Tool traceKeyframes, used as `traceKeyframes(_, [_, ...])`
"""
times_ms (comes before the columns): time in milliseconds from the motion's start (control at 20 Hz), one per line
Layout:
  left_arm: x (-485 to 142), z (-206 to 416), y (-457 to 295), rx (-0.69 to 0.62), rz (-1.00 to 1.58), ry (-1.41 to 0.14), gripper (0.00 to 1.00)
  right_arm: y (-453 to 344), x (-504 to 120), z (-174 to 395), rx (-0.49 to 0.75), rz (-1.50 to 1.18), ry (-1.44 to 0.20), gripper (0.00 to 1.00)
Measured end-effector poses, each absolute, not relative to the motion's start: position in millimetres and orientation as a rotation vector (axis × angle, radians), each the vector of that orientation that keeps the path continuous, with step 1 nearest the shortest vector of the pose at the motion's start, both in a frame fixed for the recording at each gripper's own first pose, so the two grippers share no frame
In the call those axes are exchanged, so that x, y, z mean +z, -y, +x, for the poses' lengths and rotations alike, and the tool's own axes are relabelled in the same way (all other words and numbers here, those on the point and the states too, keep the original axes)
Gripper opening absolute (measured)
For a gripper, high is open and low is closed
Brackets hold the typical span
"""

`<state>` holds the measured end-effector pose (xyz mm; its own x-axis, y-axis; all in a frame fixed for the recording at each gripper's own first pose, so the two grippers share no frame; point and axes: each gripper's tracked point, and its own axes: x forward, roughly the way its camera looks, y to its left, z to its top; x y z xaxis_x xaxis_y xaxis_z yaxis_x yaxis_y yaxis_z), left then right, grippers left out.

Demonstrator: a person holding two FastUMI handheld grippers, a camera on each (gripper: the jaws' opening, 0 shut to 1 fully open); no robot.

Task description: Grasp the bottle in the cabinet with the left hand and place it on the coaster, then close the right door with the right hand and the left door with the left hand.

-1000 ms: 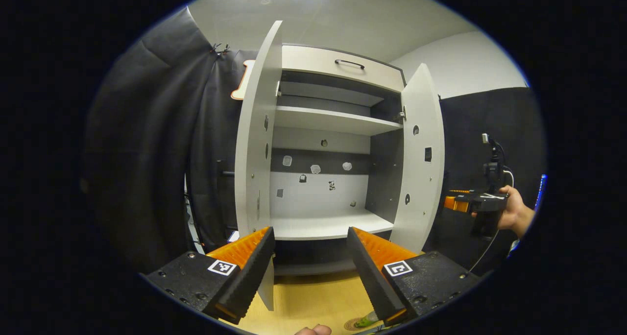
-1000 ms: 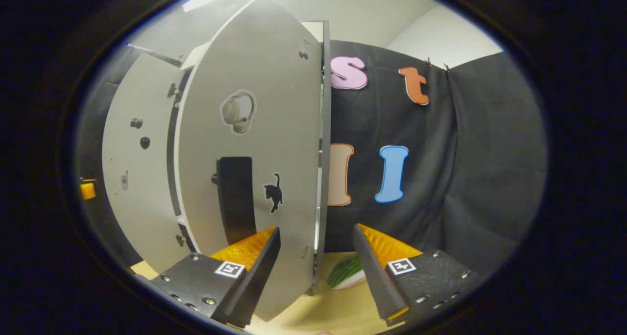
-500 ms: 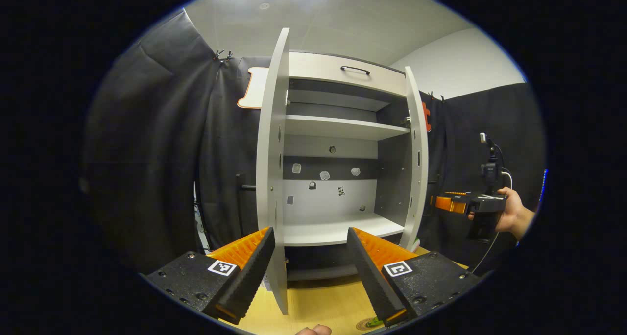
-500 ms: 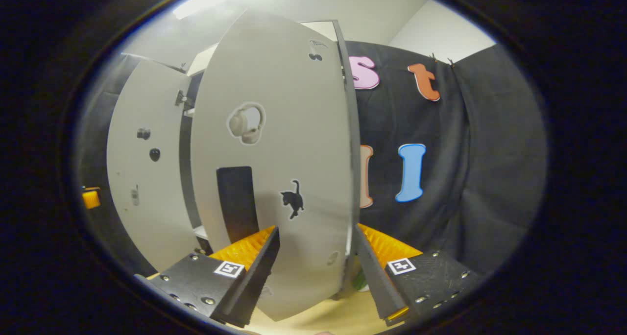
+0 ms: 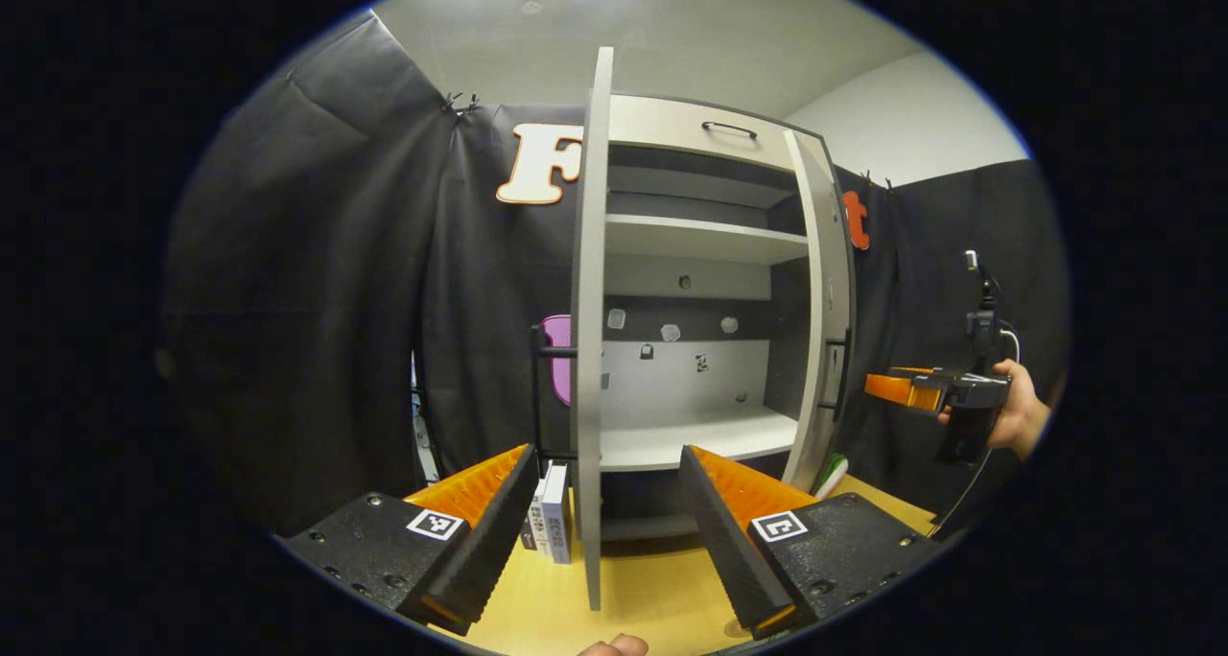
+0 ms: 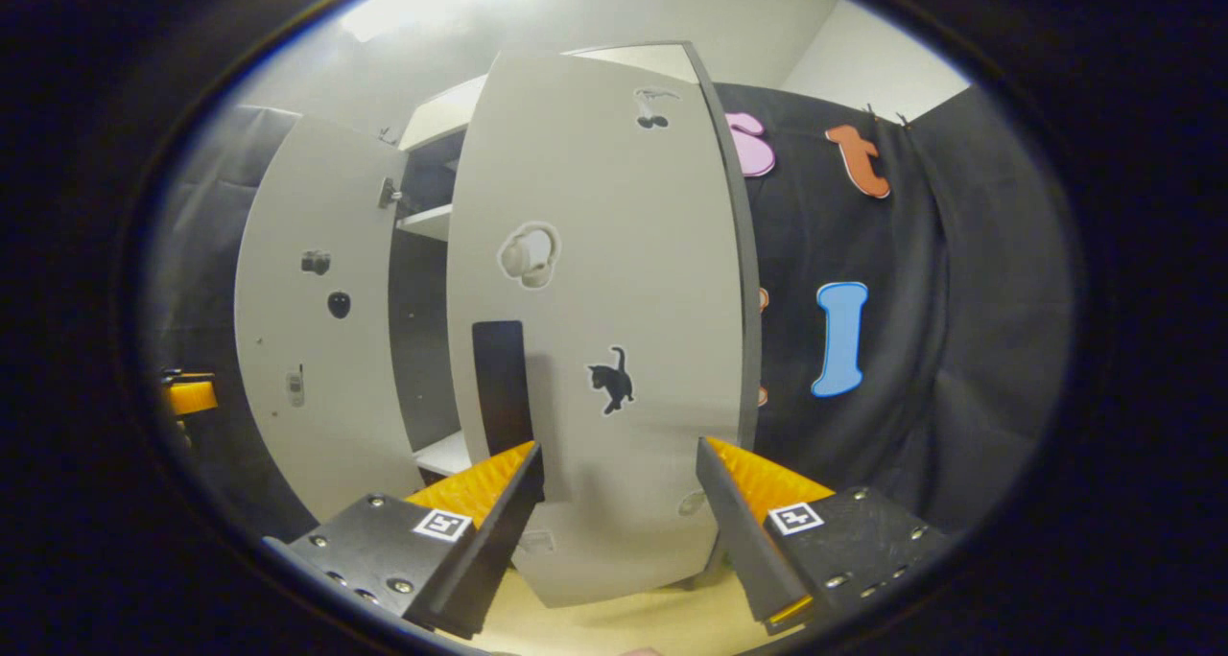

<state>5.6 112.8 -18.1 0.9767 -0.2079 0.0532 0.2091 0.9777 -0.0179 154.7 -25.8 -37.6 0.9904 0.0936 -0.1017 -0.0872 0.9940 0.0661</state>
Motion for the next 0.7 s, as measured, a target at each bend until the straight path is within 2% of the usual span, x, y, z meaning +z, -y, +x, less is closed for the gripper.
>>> traceKeyframes(50, [-20.0,6.9,-118.9,-0.202,-0.028,0.047,0.94,24.4,-37.9,152.4,0.096,0.060,-0.107,0.97])
traceKeyframes(100, [-21.8,8.0,-125.3,-0.192,-0.037,0.041,0.89,22.9,-39.5,149.7,0.096,0.058,-0.110,0.96])
traceKeyframes(150, [-24.5,9.6,-131.6,-0.187,-0.045,0.036,0.94,23.2,-40.1,147.8,0.092,0.054,-0.112,0.96])
traceKeyframes(200, [-24.8,11.9,-138.8,-0.178,-0.052,0.033,0.94,23.5,-42.4,145.2,0.088,0.049,-0.119,0.93])
traceKeyframes(250, [-25.5,14.4,-147.4,-0.166,-0.056,0.032,0.89,23.8,-44.0,142.4,0.086,0.042,-0.125,0.93])
traceKeyframes(300, [-25.0,17.2,-155.6,-0.154,-0.059,0.032,0.94,23.0,-44.7,138.6,0.087,0.036,-0.130,0.93])
traceKeyframes(350, [-24.9,20.0,-163.5,-0.142,-0.061,0.033,0.94,22.3,-44.8,134.6,0.091,0.033,-0.133,0.93])
traceKeyframes(400, [-24.8,22.7,-172.5,-0.129,-0.059,0.034,0.93,22.7,-45.7,131.5,0.096,0.031,-0.135,1.00])
traceKeyframes(600, [-24.5,36.7,-204.3,-0.079,-0.061,0.039,0.94,26.3,-43.8,121.2,0.089,0.044,-0.148,0.93])
traceKeyframes(700, [-22.5,46.0,-218.6,-0.062,-0.070,0.037,0.94,24.3,-40.8,116.8,0.092,0.053,-0.151,0.97])
